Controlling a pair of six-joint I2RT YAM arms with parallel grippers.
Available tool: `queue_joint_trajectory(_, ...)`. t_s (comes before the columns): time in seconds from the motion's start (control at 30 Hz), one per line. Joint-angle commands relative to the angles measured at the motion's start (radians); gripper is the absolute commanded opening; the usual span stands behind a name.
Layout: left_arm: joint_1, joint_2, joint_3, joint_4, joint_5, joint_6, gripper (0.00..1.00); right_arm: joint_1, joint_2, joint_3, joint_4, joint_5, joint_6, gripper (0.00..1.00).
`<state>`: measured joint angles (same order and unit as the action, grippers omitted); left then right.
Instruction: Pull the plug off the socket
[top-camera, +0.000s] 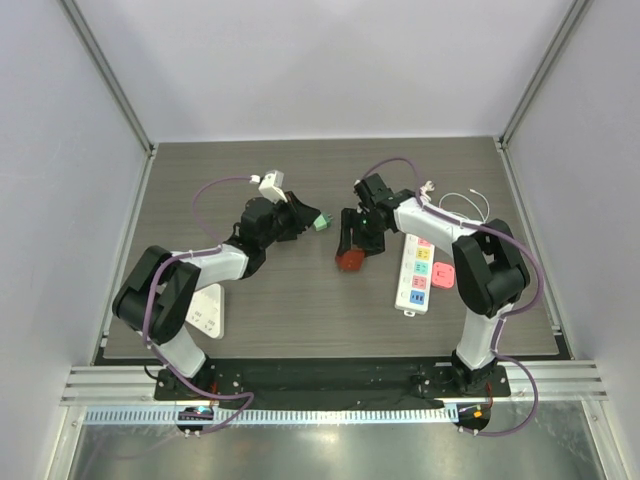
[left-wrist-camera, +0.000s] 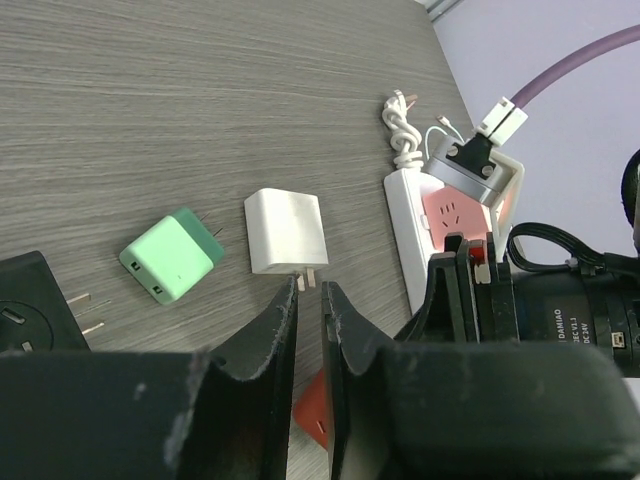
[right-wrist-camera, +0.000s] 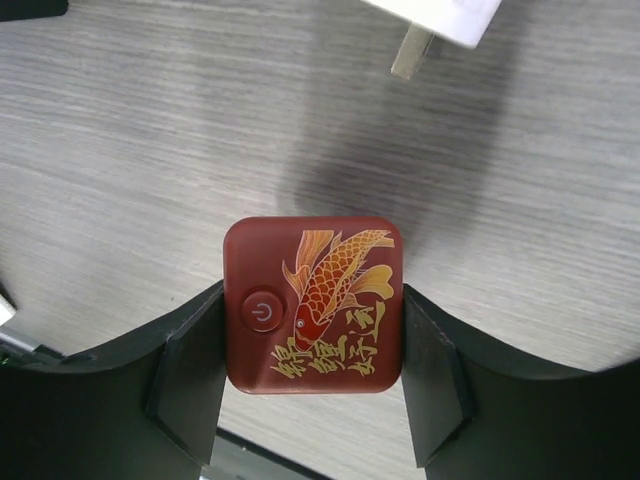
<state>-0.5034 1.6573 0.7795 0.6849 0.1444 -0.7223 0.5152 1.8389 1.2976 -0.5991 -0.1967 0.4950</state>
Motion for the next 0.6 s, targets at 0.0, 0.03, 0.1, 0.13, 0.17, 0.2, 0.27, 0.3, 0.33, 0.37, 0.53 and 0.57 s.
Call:
queue_joint_trajectory(0.0, 0.005, -0.008, 0.015, 0.059, -0.014, 0.024, 0.16, 0.002, 0.020, 0.037, -0.013, 0.051, -0.033, 0.68)
queue_joint_trajectory(0.03, 0.003, -0.007, 0.017, 0.059, -0.006, 0.024, 0.16, 0.002, 0.020, 0.040, -0.013, 0.051, -0.033, 0.72)
queue_joint_trajectory(0.1, 0.005, -0.008, 0.018, 0.059, -0.003, 0.024, 0.16, 0.002, 0.017, 0.051, -0.013, 0.065, -0.033, 0.77)
queue_joint_trajectory(0.13, 0.003, -0.007, 0.021, 0.059, 0.000, 0.026, 0.16, 0.002, 0.014, 0.055, -0.013, 0.068, -0.033, 0.77)
queue_joint_trajectory(0.17, 0.003, -0.008, 0.020, 0.059, 0.000, 0.026, 0.16, 0.000, 0.014, 0.064, -0.014, 0.072, -0.035, 0.81)
queue_joint_trajectory(0.2, 0.003, -0.008, 0.018, 0.059, 0.000, 0.026, 0.16, 0.002, 0.014, 0.069, -0.014, 0.071, -0.035, 0.82)
queue_joint_trajectory(0.27, 0.003, -0.011, 0.018, 0.059, 0.001, 0.026, 0.17, 0.002, 0.011, 0.081, -0.015, 0.062, -0.038, 0.86)
queue_joint_trajectory(0.3, 0.003, -0.011, 0.018, 0.059, 0.001, 0.026, 0.17, 0.002, 0.008, 0.091, -0.014, 0.053, -0.039, 0.87)
queue_joint_trajectory(0.33, 0.003, -0.011, 0.017, 0.059, 0.003, 0.027, 0.17, 0.002, 0.003, 0.094, -0.014, 0.049, -0.041, 0.91)
queue_joint_trajectory(0.37, 0.003, -0.011, 0.018, 0.059, 0.004, 0.027, 0.17, 0.002, -0.007, 0.098, -0.013, 0.049, -0.044, 0.92)
queue_joint_trajectory(0.53, 0.000, 0.004, 0.036, 0.058, 0.038, 0.026, 0.17, 0.002, -0.055, 0.114, -0.002, 0.045, -0.049, 0.96)
queue_joint_trajectory(0.57, -0.003, 0.007, 0.041, 0.058, 0.044, 0.026, 0.17, 0.002, -0.067, 0.106, 0.004, 0.043, -0.049, 0.97)
